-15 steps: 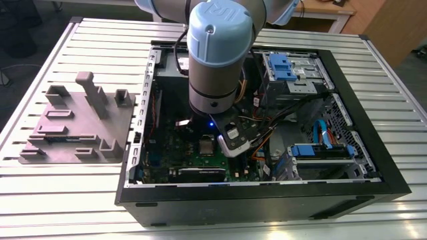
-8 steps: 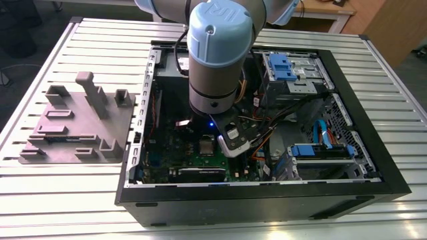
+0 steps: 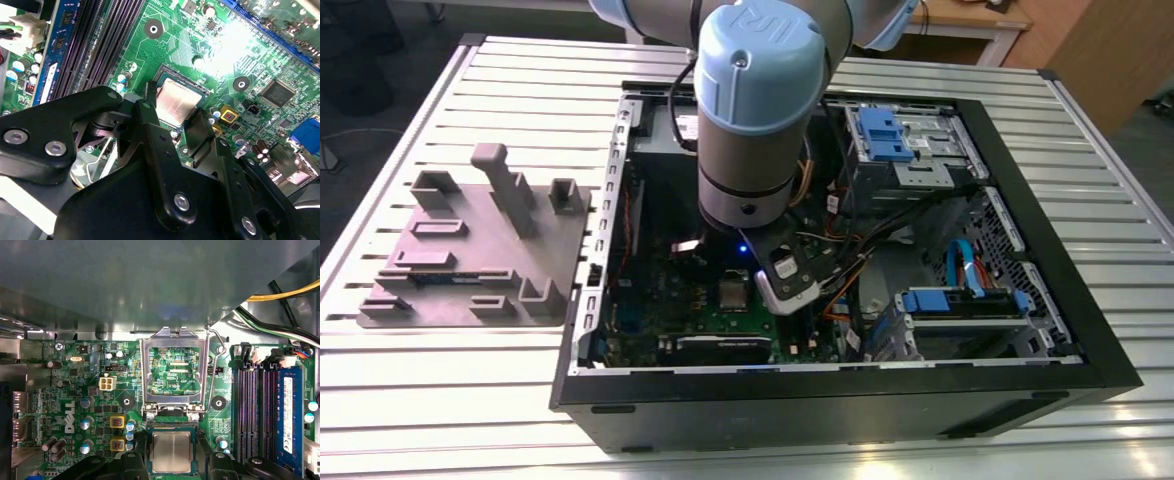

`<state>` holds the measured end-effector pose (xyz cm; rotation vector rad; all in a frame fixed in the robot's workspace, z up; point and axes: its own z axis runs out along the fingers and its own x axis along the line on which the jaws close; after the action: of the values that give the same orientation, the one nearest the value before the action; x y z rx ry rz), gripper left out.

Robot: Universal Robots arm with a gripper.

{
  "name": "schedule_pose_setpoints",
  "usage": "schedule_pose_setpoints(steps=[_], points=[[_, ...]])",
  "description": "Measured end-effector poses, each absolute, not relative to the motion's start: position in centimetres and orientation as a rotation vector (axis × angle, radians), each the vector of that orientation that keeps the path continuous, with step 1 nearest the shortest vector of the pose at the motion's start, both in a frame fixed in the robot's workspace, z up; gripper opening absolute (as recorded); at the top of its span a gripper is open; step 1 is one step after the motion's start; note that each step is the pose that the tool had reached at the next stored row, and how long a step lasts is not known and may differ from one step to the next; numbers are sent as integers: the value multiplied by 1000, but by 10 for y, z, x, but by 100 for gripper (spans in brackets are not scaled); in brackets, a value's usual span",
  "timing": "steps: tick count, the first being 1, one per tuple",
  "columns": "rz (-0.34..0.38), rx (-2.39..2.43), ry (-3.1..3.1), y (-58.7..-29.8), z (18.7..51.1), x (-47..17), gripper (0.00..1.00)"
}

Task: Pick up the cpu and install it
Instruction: 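Place the cpu into insertion slot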

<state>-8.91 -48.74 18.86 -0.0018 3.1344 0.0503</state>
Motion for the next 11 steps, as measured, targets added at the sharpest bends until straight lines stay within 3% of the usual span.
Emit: schedule_pose_setpoints(steps=[3,6,11], points=[[51,-2,3134,-487,188,-89,48],[50,-2,3134,-487,188,-89,60],[50,-2,3135,-487,188,-89,60]])
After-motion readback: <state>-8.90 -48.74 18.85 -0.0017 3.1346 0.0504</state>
